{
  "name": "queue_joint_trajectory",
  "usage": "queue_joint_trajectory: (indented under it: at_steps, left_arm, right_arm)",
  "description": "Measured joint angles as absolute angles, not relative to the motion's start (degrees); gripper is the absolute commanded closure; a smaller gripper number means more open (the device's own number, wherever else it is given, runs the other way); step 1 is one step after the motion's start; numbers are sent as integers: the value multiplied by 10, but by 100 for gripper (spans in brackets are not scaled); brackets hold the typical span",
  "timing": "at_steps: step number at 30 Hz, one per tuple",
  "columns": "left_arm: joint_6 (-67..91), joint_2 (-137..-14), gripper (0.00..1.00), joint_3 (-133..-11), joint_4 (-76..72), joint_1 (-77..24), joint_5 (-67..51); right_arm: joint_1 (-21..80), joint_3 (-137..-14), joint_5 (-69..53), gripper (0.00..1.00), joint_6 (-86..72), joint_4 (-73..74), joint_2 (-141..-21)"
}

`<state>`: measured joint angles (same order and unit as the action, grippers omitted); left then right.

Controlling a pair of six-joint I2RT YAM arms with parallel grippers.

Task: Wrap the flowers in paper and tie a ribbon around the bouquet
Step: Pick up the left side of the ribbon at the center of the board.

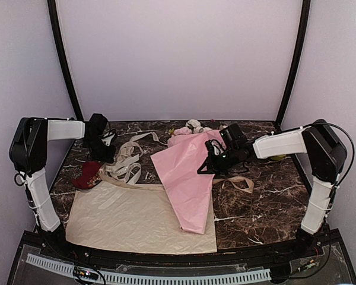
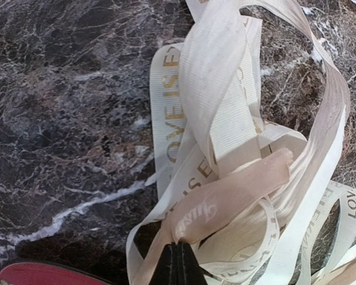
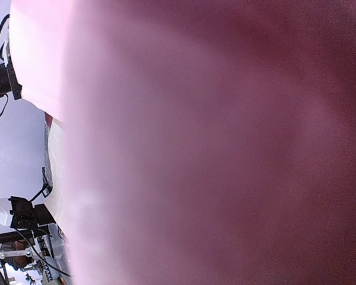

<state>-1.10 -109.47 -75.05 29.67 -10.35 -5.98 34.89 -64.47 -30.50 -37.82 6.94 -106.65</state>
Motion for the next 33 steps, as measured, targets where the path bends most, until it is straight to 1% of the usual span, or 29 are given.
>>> queue_joint_trajectory:
  at_steps: [5, 6, 7, 10, 11, 14, 16, 18, 21, 26, 29, 32, 33]
  left_arm:
    - [-5, -1069, 99, -750, 289, -98, -23]
    - [-3, -1063, 96, -750, 289, -94, -22]
    - [0, -1056, 89, -750, 289, -88, -21]
    - [7, -1051, 76, -750, 289, -72, -22]
    - [7, -1052, 73, -750, 290, -68, -26]
    - [10, -1059, 70, -752, 294, -59, -45]
    - [11, -1071, 63, -758, 298, -59, -54]
    - [11, -1081, 60, -760, 299, -60, -59]
    - [10, -1089, 60, -760, 302, -61, -51]
    - [6, -1115, 67, -794, 314, -61, -16]
    - [6, -1131, 77, -801, 314, -61, -9]
    - [5, -1142, 85, -801, 314, -61, -8]
    - [4, -1146, 91, -801, 314, -61, -7]
  right_arm:
    - [349, -645, -305, 100, -375, 74, -1067]
    - [349, -645, -305, 100, -373, 74, -1067]
    - [349, -645, -305, 100, -372, 75, -1067]
    - [349, -645, -305, 100, -371, 76, -1067]
    - [349, -645, -305, 100, -370, 76, -1067]
    - [349, -645, -305, 100, -369, 78, -1067]
    - [349, -645, -305, 100, -369, 78, -1067]
    - [349, -645, -305, 100, -368, 78, -1067]
    - [349, -645, -305, 100, -367, 78, -1067]
    - [349, -645, -306, 100, -367, 78, -1067]
    - [349, -645, -307, 100, -367, 78, -1067]
    - [349, -645, -307, 100, -367, 78, -1067]
    - [349, -645, -307, 100, -367, 78, -1067]
